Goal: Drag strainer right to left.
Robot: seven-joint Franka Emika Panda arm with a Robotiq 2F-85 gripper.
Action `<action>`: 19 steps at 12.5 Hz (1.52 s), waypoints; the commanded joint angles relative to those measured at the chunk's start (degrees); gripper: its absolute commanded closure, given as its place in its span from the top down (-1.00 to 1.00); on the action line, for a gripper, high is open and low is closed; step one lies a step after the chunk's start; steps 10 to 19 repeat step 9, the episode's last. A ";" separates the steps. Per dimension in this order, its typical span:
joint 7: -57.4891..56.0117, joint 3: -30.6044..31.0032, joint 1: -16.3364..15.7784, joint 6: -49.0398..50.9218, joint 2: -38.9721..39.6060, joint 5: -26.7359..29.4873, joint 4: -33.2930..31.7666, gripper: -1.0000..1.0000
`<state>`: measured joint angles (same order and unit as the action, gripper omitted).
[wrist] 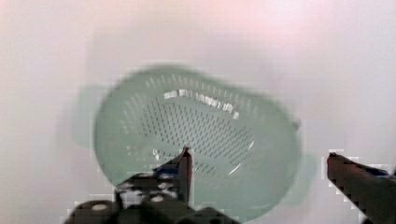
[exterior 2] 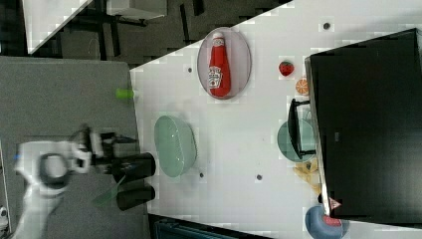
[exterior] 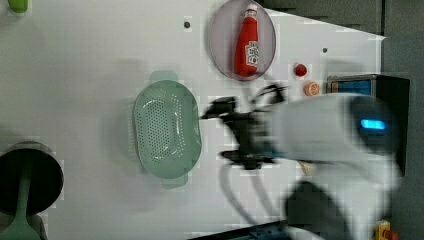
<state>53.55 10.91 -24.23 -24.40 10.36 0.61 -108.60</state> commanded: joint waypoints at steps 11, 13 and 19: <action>-48.96 -29.72 4.81 18.93 -19.99 -5.30 1.05 1.00; -48.96 -29.72 4.81 18.93 -19.99 -5.30 1.05 1.00; -48.96 -29.72 4.81 18.93 -19.99 -5.30 1.05 1.00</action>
